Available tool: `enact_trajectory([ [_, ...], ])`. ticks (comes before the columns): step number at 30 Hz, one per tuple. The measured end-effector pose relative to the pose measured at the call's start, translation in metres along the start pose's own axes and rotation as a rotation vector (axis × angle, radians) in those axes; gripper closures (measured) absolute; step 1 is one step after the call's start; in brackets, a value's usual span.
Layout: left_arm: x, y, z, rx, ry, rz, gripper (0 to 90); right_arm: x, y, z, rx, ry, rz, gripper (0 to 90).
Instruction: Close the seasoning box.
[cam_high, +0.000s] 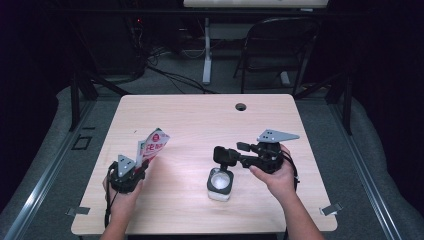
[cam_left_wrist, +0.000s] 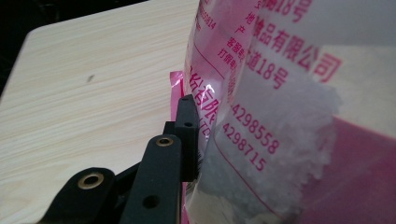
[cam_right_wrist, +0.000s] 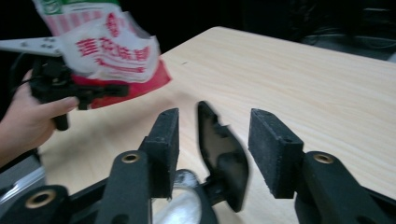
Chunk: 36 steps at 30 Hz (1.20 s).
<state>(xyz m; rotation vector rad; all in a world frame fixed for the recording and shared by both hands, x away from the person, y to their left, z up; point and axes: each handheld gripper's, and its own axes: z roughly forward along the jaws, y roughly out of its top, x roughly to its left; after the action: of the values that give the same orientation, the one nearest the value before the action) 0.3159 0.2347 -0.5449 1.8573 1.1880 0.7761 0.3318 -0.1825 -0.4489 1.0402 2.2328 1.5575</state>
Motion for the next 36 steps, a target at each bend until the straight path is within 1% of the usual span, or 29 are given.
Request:
enact_trajectory([
  [1,0.004,0.000,-0.002,0.007,0.033,-0.001,75.6,-0.002,-0.001,-0.001,-0.010,-0.012,0.006,50.4],
  [2,0.006,0.000,-0.002,0.006,0.049,-0.005,75.6,-0.005,-0.001,-0.001,-0.019,-0.028,0.008,49.3],
  [3,0.006,0.000,-0.002,0.006,0.049,-0.005,75.6,-0.005,-0.001,-0.001,-0.019,-0.028,0.008,49.3],
  [4,0.009,0.000,-0.004,0.008,0.083,-0.007,75.6,-0.010,-0.003,-0.002,-0.027,-0.064,0.003,47.2],
  [6,0.013,-0.001,-0.005,0.014,0.114,-0.001,75.5,-0.013,-0.004,-0.002,-0.028,-0.083,0.007,45.9],
  [8,0.016,-0.001,-0.007,0.025,0.145,-0.002,75.4,-0.015,-0.005,-0.001,-0.015,-0.094,0.009,44.9],
  [10,0.019,-0.003,-0.007,0.031,0.173,-0.002,75.2,-0.015,-0.006,0.002,-0.001,-0.092,0.004,44.6],
  [11,0.020,-0.004,-0.007,0.034,0.183,-0.005,75.2,-0.015,-0.007,0.005,0.005,-0.086,0.004,44.5],
  [13,0.022,-0.005,-0.007,0.043,0.192,-0.006,75.0,-0.014,-0.008,0.008,0.018,-0.082,-0.004,44.5],
  [15,0.023,-0.006,-0.007,0.048,0.192,-0.006,74.8,-0.013,-0.008,0.010,0.022,-0.079,-0.004,44.5],
  [16,0.023,-0.007,-0.006,0.055,0.194,-0.007,74.6,-0.013,-0.008,0.012,0.037,-0.077,-0.014,45.4],
  [17,0.024,-0.007,-0.006,0.059,0.193,-0.009,74.5,-0.013,-0.009,0.013,0.036,-0.078,-0.011,47.0],
  [19,0.024,-0.009,-0.004,0.068,0.185,-0.007,74.1,-0.013,-0.009,0.015,0.052,-0.072,-0.011,49.3],
  [23,0.024,-0.010,-0.002,0.070,0.174,-0.017,72.3,-0.014,-0.011,0.018,0.055,-0.061,-0.011,56.8],
  [24,0.024,-0.010,-0.002,0.071,0.172,-0.018,71.7,-0.014,-0.011,0.018,0.057,-0.057,-0.013,60.0],
  [25,0.024,-0.010,-0.002,0.071,0.172,-0.018,71.3,-0.014,-0.011,0.018,0.057,-0.057,-0.013,60.0],
  [26,0.024,-0.011,-0.002,0.072,0.163,-0.025,70.7,-0.014,-0.011,0.019,0.058,-0.050,-0.008,63.4],
  [27,0.024,-0.011,-0.002,0.073,0.159,-0.026,70.1,-0.014,-0.011,0.018,0.059,-0.042,-0.010,64.7],
  [29,0.023,-0.011,-0.002,0.072,0.157,-0.027,67.4,-0.014,-0.011,0.019,0.055,-0.032,-0.009,68.4],
  [30,0.023,-0.011,-0.002,0.070,0.159,-0.028,64.5,-0.014,-0.011,0.019,0.057,-0.025,-0.013,71.3],
  [33,0.021,-0.010,-0.006,0.027,0.145,-0.036,58.0,-0.013,-0.011,0.019,0.057,-0.010,-0.020,76.0],
  [35,0.020,-0.009,-0.007,0.025,0.147,-0.032,52.2,-0.013,-0.010,0.018,0.066,-0.014,-0.041,76.7],
  [36,0.016,-0.007,-0.009,0.003,0.135,-0.028,49.0,-0.012,-0.010,0.018,0.066,-0.014,-0.048,77.1],
])
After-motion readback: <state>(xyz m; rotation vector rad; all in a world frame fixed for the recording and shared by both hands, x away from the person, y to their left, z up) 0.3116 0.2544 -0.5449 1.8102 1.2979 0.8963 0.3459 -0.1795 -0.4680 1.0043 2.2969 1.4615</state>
